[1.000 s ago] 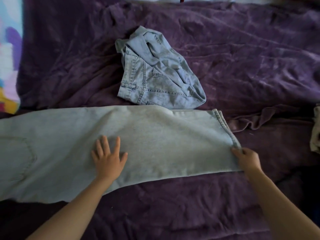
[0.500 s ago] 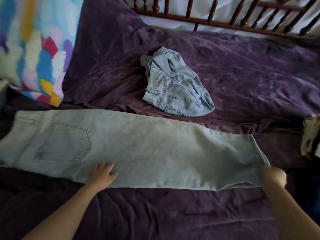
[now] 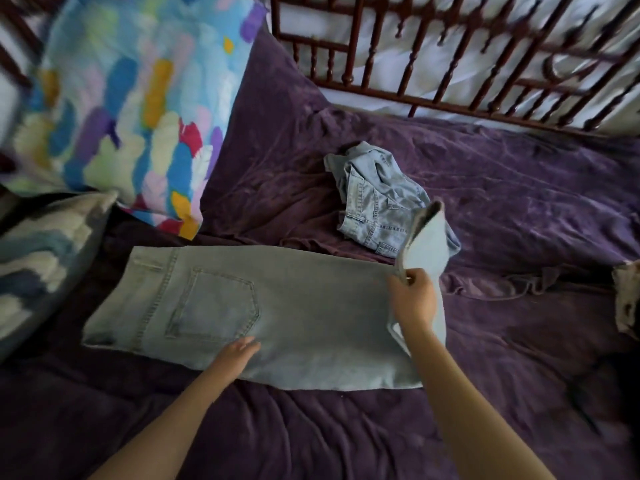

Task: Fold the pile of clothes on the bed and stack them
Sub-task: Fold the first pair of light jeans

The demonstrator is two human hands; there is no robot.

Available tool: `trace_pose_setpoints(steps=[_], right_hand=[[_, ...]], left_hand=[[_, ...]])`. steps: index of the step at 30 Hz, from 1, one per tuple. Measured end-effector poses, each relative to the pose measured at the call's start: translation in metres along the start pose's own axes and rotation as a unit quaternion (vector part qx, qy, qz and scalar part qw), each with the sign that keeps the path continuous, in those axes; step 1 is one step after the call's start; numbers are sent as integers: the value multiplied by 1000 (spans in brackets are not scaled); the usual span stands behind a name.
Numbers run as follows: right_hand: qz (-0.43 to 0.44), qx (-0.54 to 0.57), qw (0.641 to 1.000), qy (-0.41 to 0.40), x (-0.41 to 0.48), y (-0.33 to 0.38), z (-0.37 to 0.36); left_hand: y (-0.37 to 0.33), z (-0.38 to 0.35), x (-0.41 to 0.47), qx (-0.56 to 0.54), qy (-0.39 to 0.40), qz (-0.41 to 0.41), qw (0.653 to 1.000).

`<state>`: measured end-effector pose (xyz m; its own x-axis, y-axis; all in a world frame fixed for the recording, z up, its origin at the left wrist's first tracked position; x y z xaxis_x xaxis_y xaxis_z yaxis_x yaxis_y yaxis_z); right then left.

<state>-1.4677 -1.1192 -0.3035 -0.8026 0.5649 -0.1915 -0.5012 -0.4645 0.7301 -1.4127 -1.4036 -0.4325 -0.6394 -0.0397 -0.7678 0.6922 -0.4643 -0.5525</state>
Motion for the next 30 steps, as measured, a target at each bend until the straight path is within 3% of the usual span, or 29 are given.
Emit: trace_pose_setpoints(steps=[2, 5, 7, 8, 12, 16, 18, 20, 22, 24, 26, 28, 30], right_hand=[[29, -2, 998, 57, -35, 33, -51], [75, 38, 977, 196, -90, 70, -130], [65, 61, 953, 289, -122, 82, -173], [50, 55, 946, 316, -134, 81, -191], [31, 23, 937, 348, -157, 80, -227], [87, 60, 920, 378, -165, 94, -228], [102, 80, 904, 408, -169, 100, -225], [90, 56, 913, 395, -167, 92, -221], [74, -31, 951, 298, -152, 61, -212], [26, -161, 965, 205, -131, 21, -192], [-43, -244, 958, 142, -111, -16, -167], [-114, -261, 953, 105, -93, -50, -145], [-194, -231, 947, 112, -76, -88, -132]], left_hand=[[-5, 24, 2, -179, 25, 23, 983], [-23, 69, 8, -461, 61, 33, 885], [-33, 98, 15, -510, 77, 27, 856], [-35, 110, 17, -499, 84, 28, 862], [-42, 129, 20, -368, 93, 60, 923], [-55, 151, 36, -217, -55, -75, 972], [-54, 171, 38, -194, -90, -180, 960], [-38, 192, 43, -181, -133, -212, 951], [-15, 211, 49, -94, -209, -148, 962], [13, 210, 45, 79, -246, -31, 965], [29, 191, 33, 252, -267, -55, 929], [46, 162, 31, 364, -231, -160, 888], [66, 141, 34, 461, -142, -161, 861]])
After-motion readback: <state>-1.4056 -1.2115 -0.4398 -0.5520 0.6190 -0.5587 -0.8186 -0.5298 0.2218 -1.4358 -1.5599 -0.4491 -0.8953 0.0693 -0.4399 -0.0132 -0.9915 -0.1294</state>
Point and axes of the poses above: each hand's wrist, its own x-axis towards the middle knuckle, its own z-axis out of the back of the hand, y = z × x, the point moved 3 cm from there along x, towards the middle knuckle, and after that the axes turned 3 degrees about z, right-handed, at the moved point
